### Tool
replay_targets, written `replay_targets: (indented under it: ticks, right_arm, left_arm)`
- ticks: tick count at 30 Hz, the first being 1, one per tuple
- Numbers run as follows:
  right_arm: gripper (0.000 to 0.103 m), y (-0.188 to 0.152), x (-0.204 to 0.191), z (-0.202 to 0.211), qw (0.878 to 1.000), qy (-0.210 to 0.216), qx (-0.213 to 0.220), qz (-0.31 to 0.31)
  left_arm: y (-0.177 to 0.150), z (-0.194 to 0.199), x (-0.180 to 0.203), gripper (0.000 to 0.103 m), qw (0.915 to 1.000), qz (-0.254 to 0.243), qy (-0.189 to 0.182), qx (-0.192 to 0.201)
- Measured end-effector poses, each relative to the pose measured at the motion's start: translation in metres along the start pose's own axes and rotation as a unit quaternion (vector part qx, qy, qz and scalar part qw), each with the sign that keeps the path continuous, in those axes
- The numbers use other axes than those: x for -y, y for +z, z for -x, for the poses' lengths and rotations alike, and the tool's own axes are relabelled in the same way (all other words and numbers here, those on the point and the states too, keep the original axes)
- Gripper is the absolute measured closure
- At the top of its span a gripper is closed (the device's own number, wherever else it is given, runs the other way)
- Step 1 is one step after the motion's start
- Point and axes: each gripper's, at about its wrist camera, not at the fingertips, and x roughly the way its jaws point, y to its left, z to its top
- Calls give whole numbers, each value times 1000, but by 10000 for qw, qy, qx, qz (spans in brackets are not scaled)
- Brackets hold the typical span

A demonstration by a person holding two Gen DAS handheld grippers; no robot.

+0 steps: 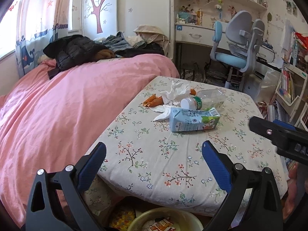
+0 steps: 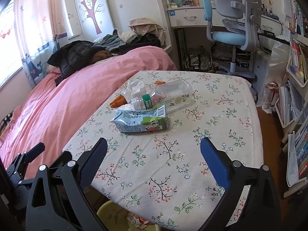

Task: Collect trash

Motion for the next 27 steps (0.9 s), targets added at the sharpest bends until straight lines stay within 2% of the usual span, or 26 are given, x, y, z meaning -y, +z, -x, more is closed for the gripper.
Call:
replay_targets:
  ticks: [6,11,22,27]
  right_arm:
    - [9,2,9,-1,9997,-8,6,-230]
    - [9,0,12,-10,9988,96,-212,-429]
    - [9,-4,2,-33,9978,177,-556,-316]
    - [9,-2,5,-51,9969,136,-704,-338]
  left_arm:
    - [22,-23,-3,8,9995,-5,-266,-171]
    - [44,-59,-8,8,9974,235,-589,-355]
    - [80,-125,21,8,9901,-28,-1323,-460]
    - [83,-157,27,8,9837,34,-1567,-883]
